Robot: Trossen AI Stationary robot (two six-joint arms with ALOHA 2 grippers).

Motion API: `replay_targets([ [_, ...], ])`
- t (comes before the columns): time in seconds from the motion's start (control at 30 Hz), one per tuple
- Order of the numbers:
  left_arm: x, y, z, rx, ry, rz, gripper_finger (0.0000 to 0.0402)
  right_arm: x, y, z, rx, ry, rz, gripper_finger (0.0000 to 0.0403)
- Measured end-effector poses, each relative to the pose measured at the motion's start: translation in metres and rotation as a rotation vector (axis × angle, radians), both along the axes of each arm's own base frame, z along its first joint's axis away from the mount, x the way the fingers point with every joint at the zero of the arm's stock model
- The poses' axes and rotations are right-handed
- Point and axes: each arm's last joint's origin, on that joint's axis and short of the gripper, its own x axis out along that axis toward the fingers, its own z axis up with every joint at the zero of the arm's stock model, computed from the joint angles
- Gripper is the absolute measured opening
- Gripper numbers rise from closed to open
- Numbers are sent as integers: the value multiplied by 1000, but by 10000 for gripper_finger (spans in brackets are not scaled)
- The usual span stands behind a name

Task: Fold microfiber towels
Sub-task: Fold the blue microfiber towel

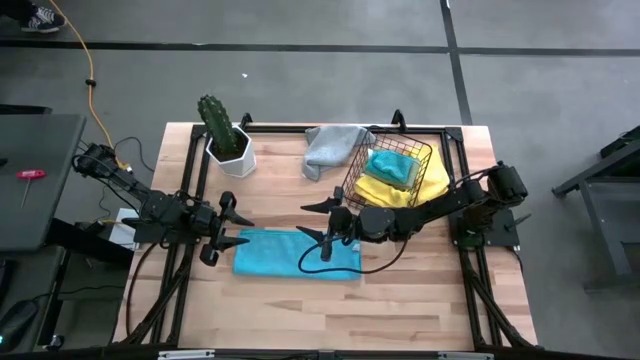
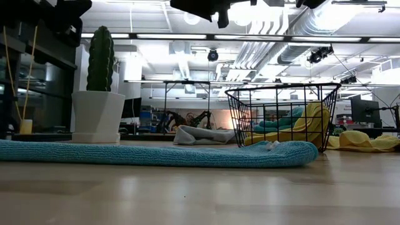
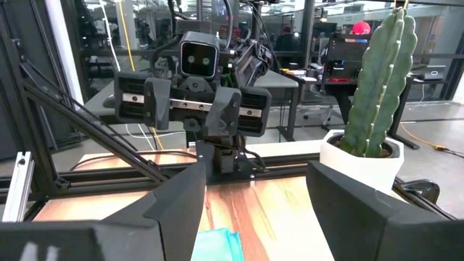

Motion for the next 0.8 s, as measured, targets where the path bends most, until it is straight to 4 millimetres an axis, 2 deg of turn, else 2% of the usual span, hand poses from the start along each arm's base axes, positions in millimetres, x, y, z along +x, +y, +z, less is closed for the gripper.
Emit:
replay_targets([
  [0.53,0,0,0,-1,0,3,193,1,-4,0,27,-5,-9,233],
  [0.6,0,0,0,1,2,2,193,1,-4,1,78,-21,3,233],
  [0.7,4,-2,2,53,78,5,191,5,3,12,164,-23,43,233],
  [0.8,12,-5,3,93,208,31,187,11,21,29,158,127,7,233],
])
